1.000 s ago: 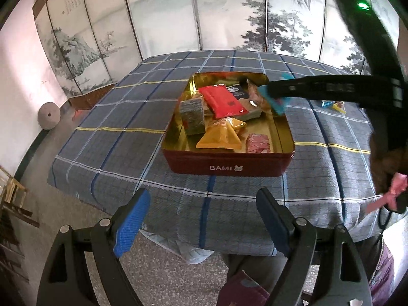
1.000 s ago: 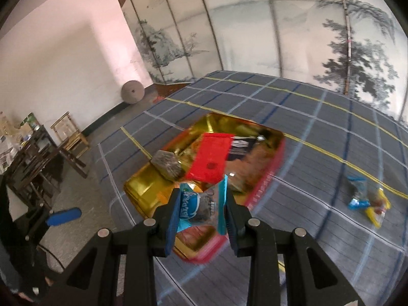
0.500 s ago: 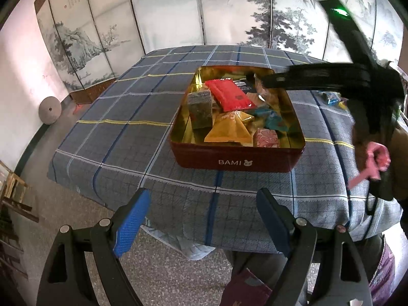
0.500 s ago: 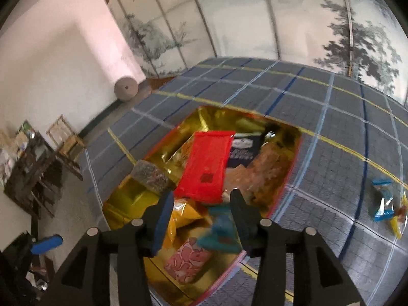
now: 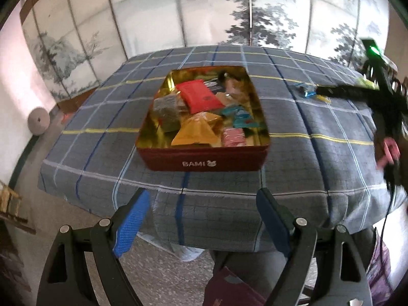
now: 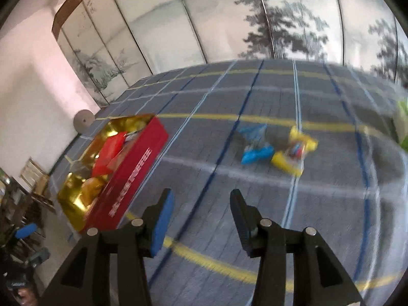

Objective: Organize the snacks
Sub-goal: 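Grasp the blue square candy packet with the right gripper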

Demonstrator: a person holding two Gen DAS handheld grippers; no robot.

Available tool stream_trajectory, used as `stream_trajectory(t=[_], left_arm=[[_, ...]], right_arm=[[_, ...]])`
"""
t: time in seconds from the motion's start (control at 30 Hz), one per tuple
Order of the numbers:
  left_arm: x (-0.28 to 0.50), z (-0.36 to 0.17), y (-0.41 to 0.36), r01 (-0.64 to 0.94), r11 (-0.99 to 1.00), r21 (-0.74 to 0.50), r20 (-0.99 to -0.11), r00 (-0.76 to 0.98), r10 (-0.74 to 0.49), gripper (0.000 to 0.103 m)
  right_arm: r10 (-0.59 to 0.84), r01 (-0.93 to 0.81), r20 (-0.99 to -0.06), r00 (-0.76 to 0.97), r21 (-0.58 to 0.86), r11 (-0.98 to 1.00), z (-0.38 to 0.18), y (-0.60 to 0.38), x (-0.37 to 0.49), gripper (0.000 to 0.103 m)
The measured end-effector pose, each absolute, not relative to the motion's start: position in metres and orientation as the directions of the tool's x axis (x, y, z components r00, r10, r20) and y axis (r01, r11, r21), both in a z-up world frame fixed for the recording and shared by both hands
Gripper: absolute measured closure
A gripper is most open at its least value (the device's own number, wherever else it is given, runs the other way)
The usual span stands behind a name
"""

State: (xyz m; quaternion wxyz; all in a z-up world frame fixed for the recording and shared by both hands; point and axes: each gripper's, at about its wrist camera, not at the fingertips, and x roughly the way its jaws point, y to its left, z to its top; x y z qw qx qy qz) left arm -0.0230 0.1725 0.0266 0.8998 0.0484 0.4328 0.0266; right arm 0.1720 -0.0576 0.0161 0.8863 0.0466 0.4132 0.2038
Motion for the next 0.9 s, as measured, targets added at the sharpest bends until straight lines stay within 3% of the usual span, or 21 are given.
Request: stream_trajectory(t=[0.1,0.53,0.57,0.6,0.67,0.8,0.9], left_arm=[[-0.024,0.03,0.17,0.007,0.993,0.122,-0.771,0.631,0.09,0.02],[0.0,0.025,0.16,0.026,0.994,0.109,-0.799,0.597,0.073,0.019],[0.002,0.024,0.158,0.027,0.993,0.113,-0.802,0.592,0.075,0.019],[0.004,0.023,0.156,0.028,0.993,0.118,-0.806,0.587,0.079,0.019],[0.006,0.023,0.153,0.029,0.992,0.123,-0.807,0.585,0.083,0.019],[0.008,0.033,0.141,0.048,0.989,0.143,-0.789,0.608,0.084,0.019],[0.01,0.041,0.125,0.094,0.985,0.142,-0.78,0.623,0.053,0.019]], right_arm=[[0.349,-0.352,-0.742,0.572,0.162,0.922,0.015,-0.055,0.201,0.036],[0.218,-0.407,-0.853,0.474,0.007,0.913,-0.016,-0.035,0.284,0.036],[0.198,-0.405,-0.863,0.465,-0.008,0.914,-0.022,-0.033,0.287,0.04],[0.199,-0.405,-0.871,0.45,0.0,0.914,-0.026,-0.033,0.29,0.067],[0.223,-0.408,-0.864,0.451,0.023,0.913,-0.025,-0.035,0.286,0.075],[0.315,-0.419,-0.798,0.514,0.087,0.904,-0.005,-0.058,0.248,0.076],[0.297,-0.35,-0.756,0.584,0.095,0.932,0.009,-0.103,0.207,0.076]])
